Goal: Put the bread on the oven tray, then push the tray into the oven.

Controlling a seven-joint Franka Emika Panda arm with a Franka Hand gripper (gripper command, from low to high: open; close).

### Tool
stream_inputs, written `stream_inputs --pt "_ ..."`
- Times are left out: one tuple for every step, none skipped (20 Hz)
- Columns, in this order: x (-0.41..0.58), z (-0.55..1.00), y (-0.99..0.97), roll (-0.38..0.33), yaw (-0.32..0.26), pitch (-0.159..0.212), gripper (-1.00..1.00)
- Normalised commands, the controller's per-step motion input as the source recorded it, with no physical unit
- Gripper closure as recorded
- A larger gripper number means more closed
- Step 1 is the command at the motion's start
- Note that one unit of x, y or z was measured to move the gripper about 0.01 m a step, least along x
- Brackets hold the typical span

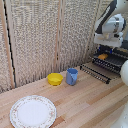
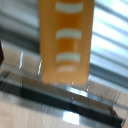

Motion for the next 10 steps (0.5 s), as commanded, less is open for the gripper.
stream_inputs --pt "-0.166 0.79 0.66 -0.057 0.053 0.116 -1.00" --pt "-0.214 0.72 0.66 -0.068 0.051 0.132 -1.00" --pt "-0.260 0.68 0.65 -0.070 0.061 0.149 -1.00" --pt "-0.286 0.63 0.63 -0.079 0.072 0.168 -1.00" --pt "-0.297 0.59 0.62 -0.084 0.080 0.181 -1.00" --pt "-0.300 0.55 0.58 -0.100 0.092 0.187 -1.00" --pt "-0.329 0.52 0.51 -0.125 0.106 0.199 -1.00" --pt "-0.343 0.47 0.43 -0.144 0.129 0.208 -1.00" --pt "-0.380 0.40 0.33 -0.167 0.154 0.213 -1.00" --pt "-0.406 0.31 0.23 -0.198 0.169 0.208 -1.00"
